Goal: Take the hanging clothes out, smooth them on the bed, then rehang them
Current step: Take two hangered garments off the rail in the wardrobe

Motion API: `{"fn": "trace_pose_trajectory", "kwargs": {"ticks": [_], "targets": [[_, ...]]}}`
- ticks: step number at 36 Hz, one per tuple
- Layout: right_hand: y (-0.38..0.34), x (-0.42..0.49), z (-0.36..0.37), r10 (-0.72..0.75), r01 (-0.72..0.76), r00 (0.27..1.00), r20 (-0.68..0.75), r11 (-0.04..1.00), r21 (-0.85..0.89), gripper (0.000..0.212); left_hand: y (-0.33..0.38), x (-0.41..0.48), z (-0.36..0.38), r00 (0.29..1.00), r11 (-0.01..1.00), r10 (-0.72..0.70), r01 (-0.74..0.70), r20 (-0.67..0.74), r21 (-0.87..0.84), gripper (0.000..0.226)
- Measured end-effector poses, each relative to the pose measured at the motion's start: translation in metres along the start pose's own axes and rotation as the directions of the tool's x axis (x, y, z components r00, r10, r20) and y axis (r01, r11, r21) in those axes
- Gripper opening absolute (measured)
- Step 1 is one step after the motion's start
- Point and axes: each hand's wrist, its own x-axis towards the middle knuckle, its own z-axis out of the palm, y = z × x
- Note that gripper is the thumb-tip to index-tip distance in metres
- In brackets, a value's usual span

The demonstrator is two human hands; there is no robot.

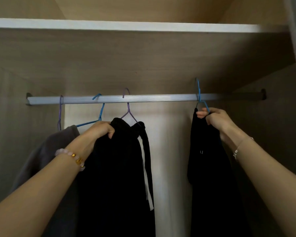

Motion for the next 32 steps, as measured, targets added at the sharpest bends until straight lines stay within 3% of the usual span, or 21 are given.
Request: {"fn": "trace_pose_trajectory", "kwargs": {"ticks": [6,15,20,22,25,28,29,32], "targets": [[0.001,-0.016,0.000,0.024,-0.030,0.998,0.057,0.994,0.107,0.046,0.019,0.022,-0.005,1.000,0.988,-0.026,0.028,-0.010,0.152,0.051],[0.029,-0.048,-0.006,0.041,-0.067,0.987,0.158,0.985,0.157,0.057,0.025,0.020,0.009,0.996,0.987,-0.080,0.075,0.029,0.145,0.048],[0.051,-0.073,-0.013,0.096,-0.137,0.973,0.210,0.972,0.189,0.053,0.000,0.032,0.044,0.974,0.900,-0.213,0.168,0.071,0.401,0.046],[0.060,-0.086,-0.018,0.120,-0.173,0.960,0.254,0.965,0.198,0.057,-0.020,0.031,0.059,0.977,0.907,-0.211,0.180,0.040,0.381,0.050],[0.078,-0.112,-0.021,0.155,-0.216,0.937,0.314,0.962,0.169,0.060,-0.056,0.016,0.071,0.966,0.939,-0.237,0.201,0.101,0.281,0.057],[0.105,-0.140,-0.022,0.195,-0.257,0.909,0.367,0.958,0.128,0.062,-0.096,-0.041,0.077,0.968,0.975,-0.170,0.193,0.186,-0.111,0.076],[0.116,-0.149,-0.023,0.224,-0.294,0.893,0.392,0.947,0.129,0.063,-0.105,-0.064,0.077,0.970,0.957,-0.145,0.187,0.196,-0.220,0.076],[0.147,-0.181,-0.026,0.292,-0.371,0.840,0.458,0.924,0.091,0.064,-0.133,-0.128,0.077,0.977,0.875,-0.076,0.162,0.201,-0.455,0.044]]}}
